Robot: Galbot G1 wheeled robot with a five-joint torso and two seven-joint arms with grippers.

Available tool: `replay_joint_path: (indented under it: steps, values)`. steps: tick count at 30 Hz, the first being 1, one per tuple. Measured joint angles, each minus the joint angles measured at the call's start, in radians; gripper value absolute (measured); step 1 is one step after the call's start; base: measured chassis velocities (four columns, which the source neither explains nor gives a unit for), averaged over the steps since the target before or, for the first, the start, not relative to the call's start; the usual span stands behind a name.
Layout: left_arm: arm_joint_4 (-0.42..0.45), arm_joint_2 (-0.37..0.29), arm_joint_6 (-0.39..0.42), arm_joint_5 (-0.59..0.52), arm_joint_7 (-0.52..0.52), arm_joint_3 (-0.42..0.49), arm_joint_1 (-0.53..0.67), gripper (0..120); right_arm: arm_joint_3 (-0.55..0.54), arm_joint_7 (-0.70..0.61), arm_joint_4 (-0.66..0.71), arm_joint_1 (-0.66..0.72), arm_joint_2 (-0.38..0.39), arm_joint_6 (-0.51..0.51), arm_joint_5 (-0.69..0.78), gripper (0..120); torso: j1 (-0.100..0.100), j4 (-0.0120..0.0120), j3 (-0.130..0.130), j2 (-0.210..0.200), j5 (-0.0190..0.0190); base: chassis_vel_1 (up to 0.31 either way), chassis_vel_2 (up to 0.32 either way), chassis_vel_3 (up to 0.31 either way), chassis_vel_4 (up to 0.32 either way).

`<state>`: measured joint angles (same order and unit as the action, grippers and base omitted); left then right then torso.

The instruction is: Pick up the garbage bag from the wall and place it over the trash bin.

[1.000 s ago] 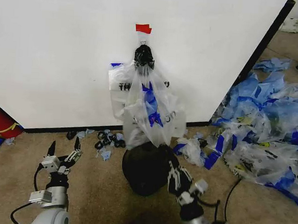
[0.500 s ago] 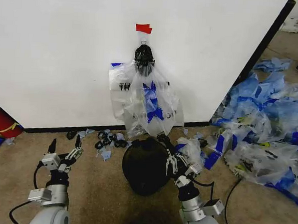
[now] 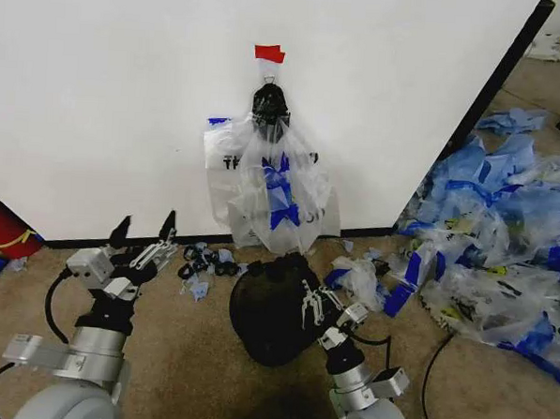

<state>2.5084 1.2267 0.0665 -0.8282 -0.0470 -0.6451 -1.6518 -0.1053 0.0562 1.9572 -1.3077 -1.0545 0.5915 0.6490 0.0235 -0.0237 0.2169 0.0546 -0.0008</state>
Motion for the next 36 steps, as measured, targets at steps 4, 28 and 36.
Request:
replay_joint_path:
  steps: [4,28,36]
  values:
    - [0.003,-0.067,0.061,-0.155,-0.028,0.002,0.011,97,-0.041,-0.001,-0.017,0.030,-0.001,-0.007,-0.003,0,0.000,0.0003,0.000,0.000,-0.0004,0.000,0.000,0.000,0.000]
    - [-0.054,-0.378,0.091,-0.724,-0.176,0.173,0.385,98,-0.131,-0.038,-0.098,0.099,-0.021,-0.032,-0.012,0,0.000,-0.0001,0.000,0.000,-0.0004,0.000,0.000,0.000,0.000]
    - [-0.173,-0.365,0.088,-0.774,-0.242,0.330,0.604,98,-0.121,-0.046,-0.120,0.091,-0.024,-0.033,-0.016,0,0.000,-0.0001,0.000,0.000,-0.0004,0.000,0.000,0.000,0.000]
